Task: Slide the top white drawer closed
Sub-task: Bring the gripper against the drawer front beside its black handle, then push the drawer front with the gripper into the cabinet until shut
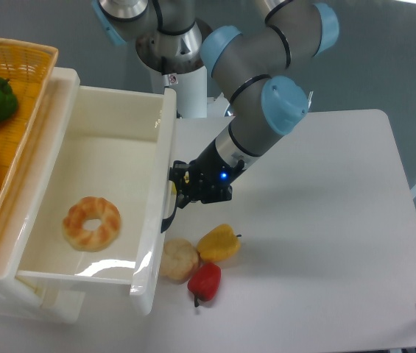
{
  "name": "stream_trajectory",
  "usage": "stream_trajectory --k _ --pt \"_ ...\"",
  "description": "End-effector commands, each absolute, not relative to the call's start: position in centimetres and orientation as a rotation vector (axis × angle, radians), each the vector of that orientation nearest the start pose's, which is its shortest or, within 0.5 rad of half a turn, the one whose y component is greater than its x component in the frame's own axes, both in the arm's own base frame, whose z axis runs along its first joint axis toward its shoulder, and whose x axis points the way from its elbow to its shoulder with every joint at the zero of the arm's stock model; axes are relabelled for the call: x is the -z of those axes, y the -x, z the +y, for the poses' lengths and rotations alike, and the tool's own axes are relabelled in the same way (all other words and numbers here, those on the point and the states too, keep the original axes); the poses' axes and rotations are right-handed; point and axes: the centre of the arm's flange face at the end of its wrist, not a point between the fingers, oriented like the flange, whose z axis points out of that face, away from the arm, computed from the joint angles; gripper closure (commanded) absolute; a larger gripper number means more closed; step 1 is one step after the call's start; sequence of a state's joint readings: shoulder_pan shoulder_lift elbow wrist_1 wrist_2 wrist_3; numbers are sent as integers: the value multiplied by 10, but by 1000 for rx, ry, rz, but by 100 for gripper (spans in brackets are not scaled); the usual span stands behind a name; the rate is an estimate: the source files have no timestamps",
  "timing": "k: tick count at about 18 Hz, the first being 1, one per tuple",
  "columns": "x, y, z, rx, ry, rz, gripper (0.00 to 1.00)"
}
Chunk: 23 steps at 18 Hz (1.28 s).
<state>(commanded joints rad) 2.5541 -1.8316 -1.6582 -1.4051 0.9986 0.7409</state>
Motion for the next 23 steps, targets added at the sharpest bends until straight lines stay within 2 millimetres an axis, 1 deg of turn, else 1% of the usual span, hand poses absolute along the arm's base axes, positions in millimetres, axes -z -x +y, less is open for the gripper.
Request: stream_trajectory --k 5,10,14,18,20,23 --pt "-343 360 466 727 2699 -402 99" --pt "-343 353 471 734 2704 -387 99" --pt "-347 346 473 749 2701 -380 99" --pt "-350 339 476 760 2701 -365 99" --pt "-355 335 475 761 2702 -361 99" --pt "-355 324 481 779 2713 -342 99"
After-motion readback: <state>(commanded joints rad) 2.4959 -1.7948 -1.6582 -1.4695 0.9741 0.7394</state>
